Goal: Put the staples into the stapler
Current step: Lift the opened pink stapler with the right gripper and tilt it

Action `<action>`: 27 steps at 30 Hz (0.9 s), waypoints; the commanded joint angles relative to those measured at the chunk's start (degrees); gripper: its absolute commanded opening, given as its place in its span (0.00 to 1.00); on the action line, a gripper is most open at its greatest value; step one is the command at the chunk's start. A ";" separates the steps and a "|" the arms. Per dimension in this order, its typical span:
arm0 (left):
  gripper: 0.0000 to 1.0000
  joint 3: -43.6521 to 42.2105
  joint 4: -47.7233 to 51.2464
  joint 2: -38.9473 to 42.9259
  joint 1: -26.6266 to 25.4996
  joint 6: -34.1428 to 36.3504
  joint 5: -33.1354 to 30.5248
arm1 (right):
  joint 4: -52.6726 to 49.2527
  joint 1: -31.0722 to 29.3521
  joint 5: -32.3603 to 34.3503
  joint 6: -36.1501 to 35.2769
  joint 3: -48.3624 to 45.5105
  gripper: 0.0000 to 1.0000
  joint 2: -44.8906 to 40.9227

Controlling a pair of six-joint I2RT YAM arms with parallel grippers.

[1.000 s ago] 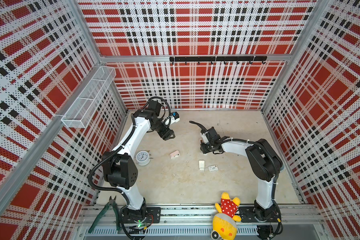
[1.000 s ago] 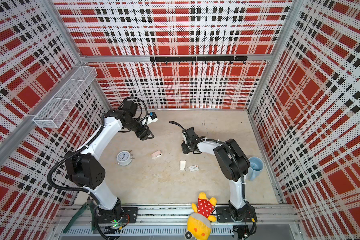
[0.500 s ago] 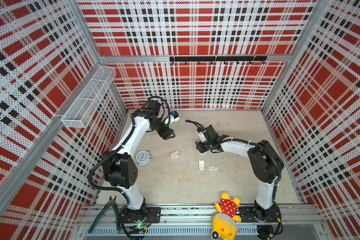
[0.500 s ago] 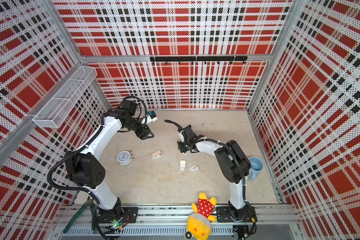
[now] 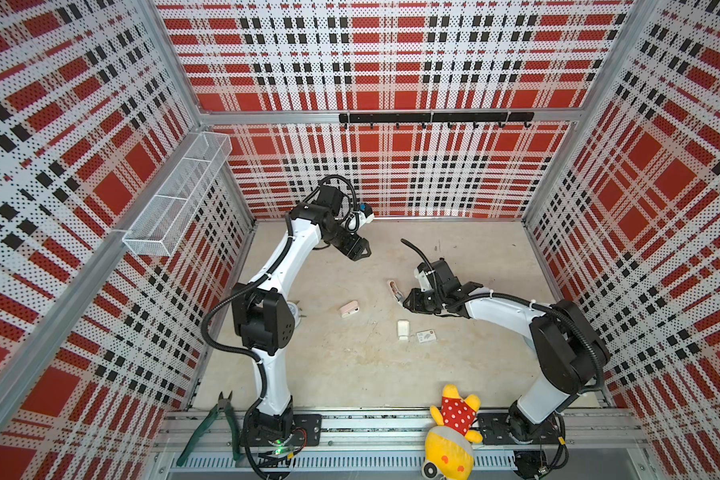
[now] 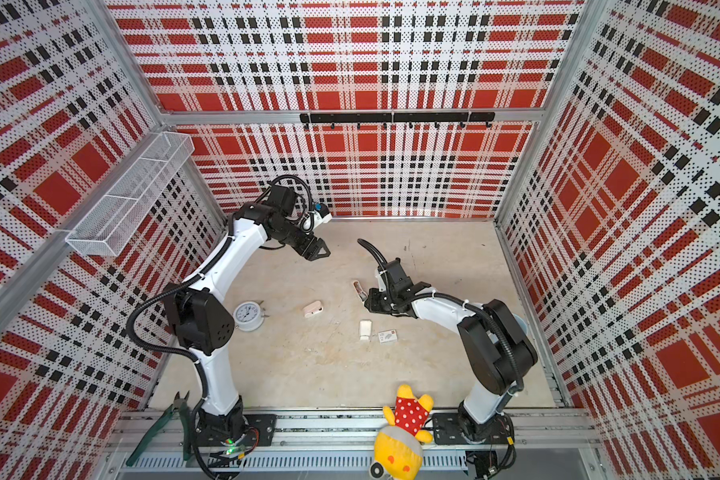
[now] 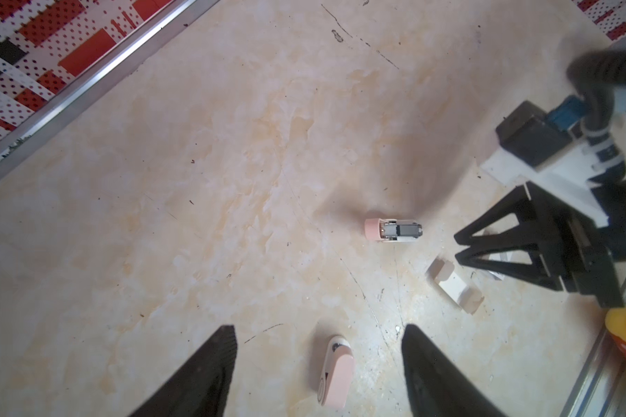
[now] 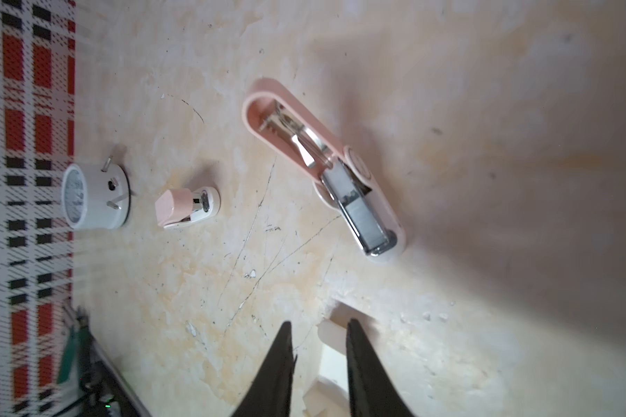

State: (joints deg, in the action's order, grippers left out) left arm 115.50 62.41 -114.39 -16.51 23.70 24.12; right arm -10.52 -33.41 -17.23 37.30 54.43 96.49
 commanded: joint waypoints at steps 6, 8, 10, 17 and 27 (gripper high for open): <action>0.75 1.94 0.12 -2.80 -0.25 -3.88 2.61 | 5.49 -0.07 -3.49 5.25 2.63 0.26 5.23; 0.75 1.88 0.15 -2.93 -0.26 -3.86 2.69 | 4.57 0.25 -2.80 4.90 3.49 0.25 6.40; 0.75 1.87 0.13 -2.88 -0.09 -3.92 3.01 | 4.98 0.63 -3.07 4.72 3.69 0.25 7.29; 0.75 1.92 0.12 -2.85 0.27 -3.36 5.18 | 6.22 1.85 -4.55 3.77 4.27 0.24 9.96; 0.76 0.05 0.10 -2.60 0.49 -2.67 4.60 | 1.02 3.87 -2.71 -0.52 7.82 0.23 12.18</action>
State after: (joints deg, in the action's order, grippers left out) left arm 115.79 62.39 -116.99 -16.43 20.84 28.10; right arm -8.54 -30.09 -20.97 39.27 60.40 107.31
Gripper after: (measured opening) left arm 0.754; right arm 0.234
